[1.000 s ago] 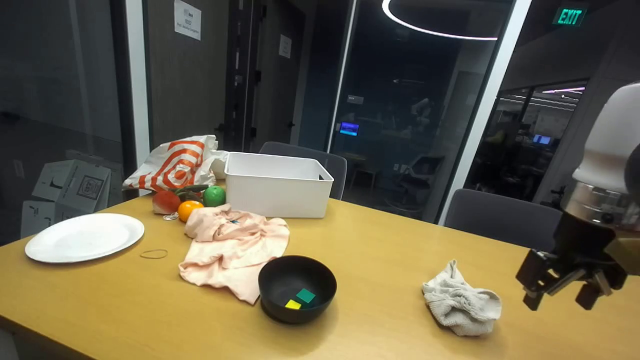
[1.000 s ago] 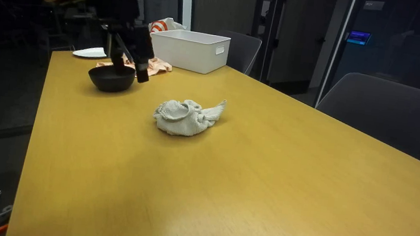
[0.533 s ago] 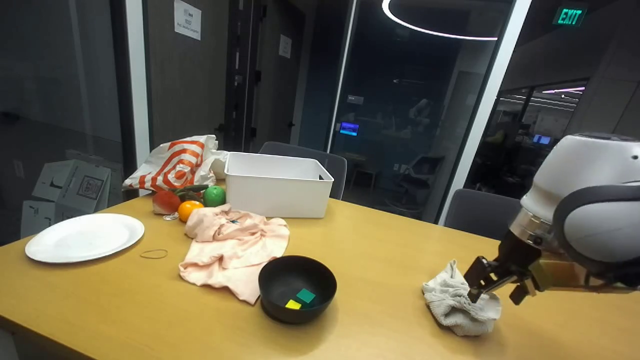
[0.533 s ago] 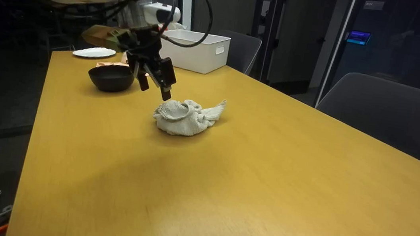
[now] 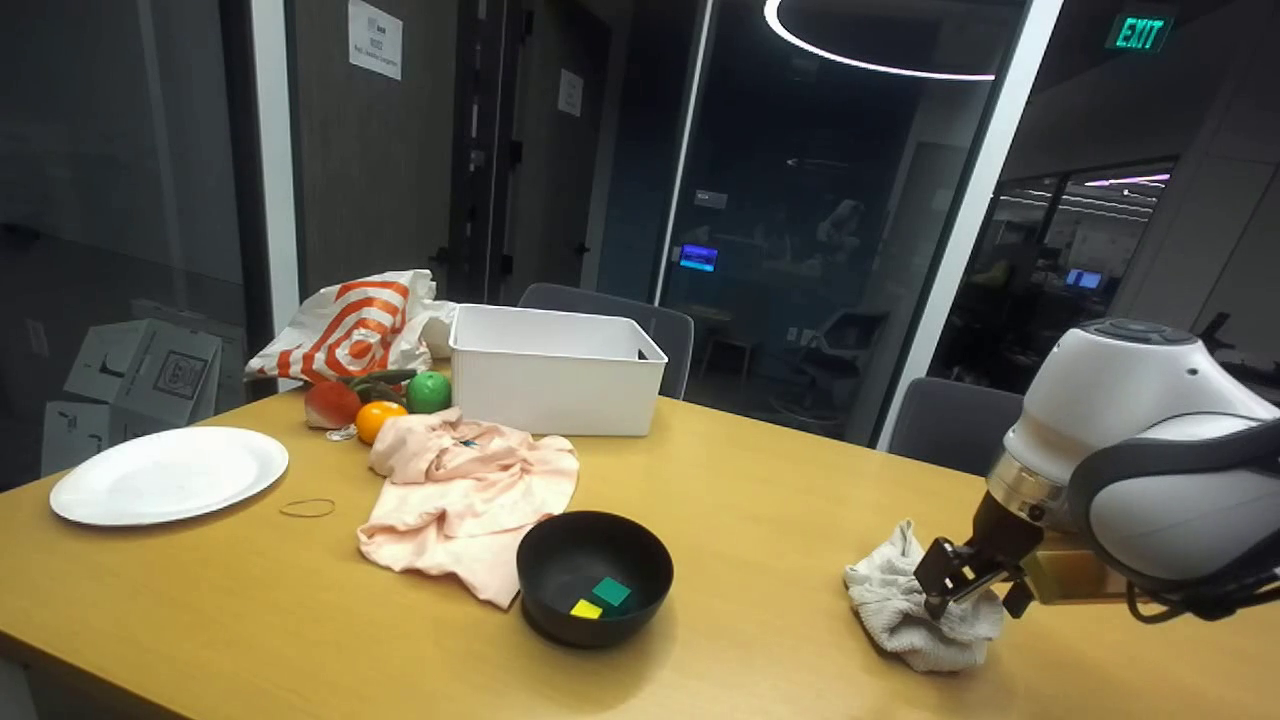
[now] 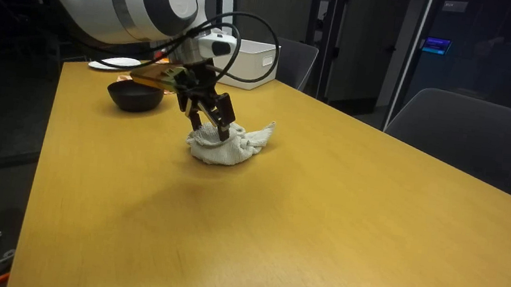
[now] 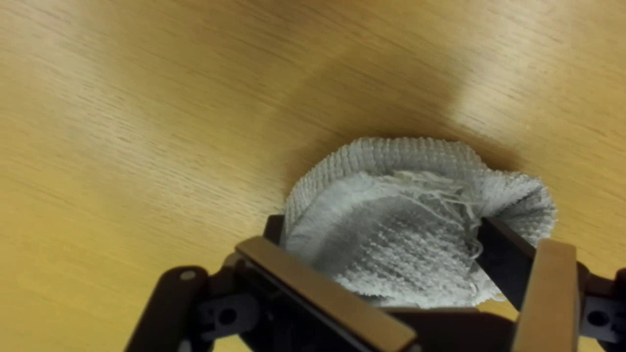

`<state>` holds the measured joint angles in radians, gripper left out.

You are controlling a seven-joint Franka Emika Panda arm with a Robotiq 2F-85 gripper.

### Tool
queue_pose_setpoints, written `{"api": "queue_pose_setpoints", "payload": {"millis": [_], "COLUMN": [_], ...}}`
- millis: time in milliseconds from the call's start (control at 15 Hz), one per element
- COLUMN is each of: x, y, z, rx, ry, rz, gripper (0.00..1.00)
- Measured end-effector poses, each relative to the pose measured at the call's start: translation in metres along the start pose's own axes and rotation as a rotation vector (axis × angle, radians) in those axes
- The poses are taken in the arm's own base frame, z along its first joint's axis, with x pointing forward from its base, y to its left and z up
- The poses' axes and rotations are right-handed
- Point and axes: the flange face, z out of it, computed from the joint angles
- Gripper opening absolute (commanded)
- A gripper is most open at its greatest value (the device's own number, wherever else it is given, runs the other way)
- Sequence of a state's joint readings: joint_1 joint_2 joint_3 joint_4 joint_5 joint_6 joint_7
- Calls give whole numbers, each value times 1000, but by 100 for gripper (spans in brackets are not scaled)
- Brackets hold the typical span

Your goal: Unfold the towel on the right.

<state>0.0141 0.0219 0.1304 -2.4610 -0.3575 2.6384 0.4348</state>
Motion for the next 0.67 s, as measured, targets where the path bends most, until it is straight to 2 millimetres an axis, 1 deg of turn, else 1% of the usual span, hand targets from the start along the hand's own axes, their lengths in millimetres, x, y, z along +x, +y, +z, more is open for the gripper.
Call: {"api": "queue_pose_setpoints", "payload": {"millis": [67,133,200,267,467,667], "x": [1,3,4,5,7,9], "y": [2,3,3,3,1,-2], "z": [5,8,11,12,15,13], "rx": [-5,-8,-9,-8,-3,-1], "ry": [-4,-6,-6,-4,0,6], "rz": [0,0,-2,-2,-4,-9], "gripper": [75,74,68,58,35,14]}}
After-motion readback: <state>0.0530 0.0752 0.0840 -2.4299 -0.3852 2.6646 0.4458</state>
